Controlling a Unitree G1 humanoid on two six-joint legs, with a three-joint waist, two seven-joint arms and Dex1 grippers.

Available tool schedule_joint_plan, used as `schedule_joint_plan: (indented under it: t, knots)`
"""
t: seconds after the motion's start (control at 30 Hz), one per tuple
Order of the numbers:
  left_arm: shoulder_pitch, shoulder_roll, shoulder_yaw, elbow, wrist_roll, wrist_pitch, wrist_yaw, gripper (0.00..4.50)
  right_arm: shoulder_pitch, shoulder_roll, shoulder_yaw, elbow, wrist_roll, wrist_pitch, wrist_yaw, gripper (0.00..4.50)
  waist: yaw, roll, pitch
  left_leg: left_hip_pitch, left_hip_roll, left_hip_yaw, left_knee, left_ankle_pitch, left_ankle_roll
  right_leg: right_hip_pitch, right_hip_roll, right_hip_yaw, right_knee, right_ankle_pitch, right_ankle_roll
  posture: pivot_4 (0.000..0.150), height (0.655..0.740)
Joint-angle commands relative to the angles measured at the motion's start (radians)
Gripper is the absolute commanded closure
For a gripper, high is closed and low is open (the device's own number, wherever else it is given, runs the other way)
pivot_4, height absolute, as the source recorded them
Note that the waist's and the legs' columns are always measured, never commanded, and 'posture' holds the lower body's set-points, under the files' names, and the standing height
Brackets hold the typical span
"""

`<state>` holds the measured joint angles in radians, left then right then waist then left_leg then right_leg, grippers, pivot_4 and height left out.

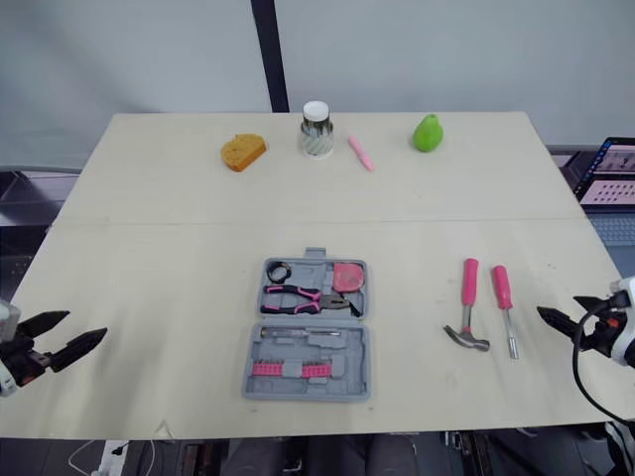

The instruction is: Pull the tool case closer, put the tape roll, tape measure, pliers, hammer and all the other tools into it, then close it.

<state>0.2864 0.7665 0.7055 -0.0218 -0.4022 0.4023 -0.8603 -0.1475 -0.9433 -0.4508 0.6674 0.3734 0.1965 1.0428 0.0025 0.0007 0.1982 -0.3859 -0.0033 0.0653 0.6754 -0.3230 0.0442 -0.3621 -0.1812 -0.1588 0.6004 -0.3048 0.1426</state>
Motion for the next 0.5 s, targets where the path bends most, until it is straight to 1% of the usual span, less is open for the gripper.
schedule_joint_plan:
  t: [0.03,0.17,0.2,0.3,0.4,0.5]
  knots:
    - [-0.001,0.007,0.010,-0.011,-0.009,-0.015,0.009,0.05,-0.004,-0.015,-0.010,-0.013,0.003,-0.009,0.009,0.00,-0.003,0.000,0.000,0.000,0.000,0.000,0.000,0.000,0.000,0.000,0.000,0.000,0.000,0.000,0.000,0.150,0.7400]
    - [-0.020,0.013,-0.011,-0.020,-0.008,-0.010,0.014,0.05,0.021,-0.006,-0.018,-0.068,0.021,0.014,0.000,0.00,-0.004,0.000,0.000,0.000,0.000,0.000,-0.001,0.000,0.000,0.000,0.000,0.000,0.000,0.000,0.000,0.150,0.7400]
    - [-0.027,0.016,-0.023,-0.033,-0.009,-0.008,0.014,0.05,0.034,0.001,-0.026,-0.107,0.032,0.031,-0.010,0.00,-0.004,0.000,0.000,0.000,0.000,0.000,-0.001,0.000,0.000,0.000,0.000,0.000,0.000,0.000,0.000,0.150,0.7400]
    - [-0.056,0.020,-0.060,-0.080,-0.024,0.011,0.009,0.05,0.089,0.027,-0.041,-0.259,0.067,0.097,-0.036,0.00,-0.002,0.000,0.000,0.000,0.000,0.000,-0.001,0.000,0.000,0.000,0.000,0.000,0.000,0.000,0.000,0.150,0.7400]
    - [-0.106,0.019,-0.152,-0.173,-0.043,0.043,-0.002,0.05,0.146,0.077,-0.024,-0.491,0.083,0.200,-0.132,0.00,0.002,0.000,0.000,0.000,0.000,-0.001,-0.001,0.000,0.000,0.000,0.000,0.000,0.000,0.000,0.000,0.150,0.7400]
    - [-0.155,0.013,-0.233,-0.236,-0.052,0.067,-0.001,0.05,0.161,0.115,-0.017,-0.601,0.078,0.289,-0.222,0.00,0.004,0.000,0.000,0.000,0.000,-0.001,-0.001,0.000,-0.001,0.000,0.000,0.000,0.000,0.000,0.000,0.150,0.7400]
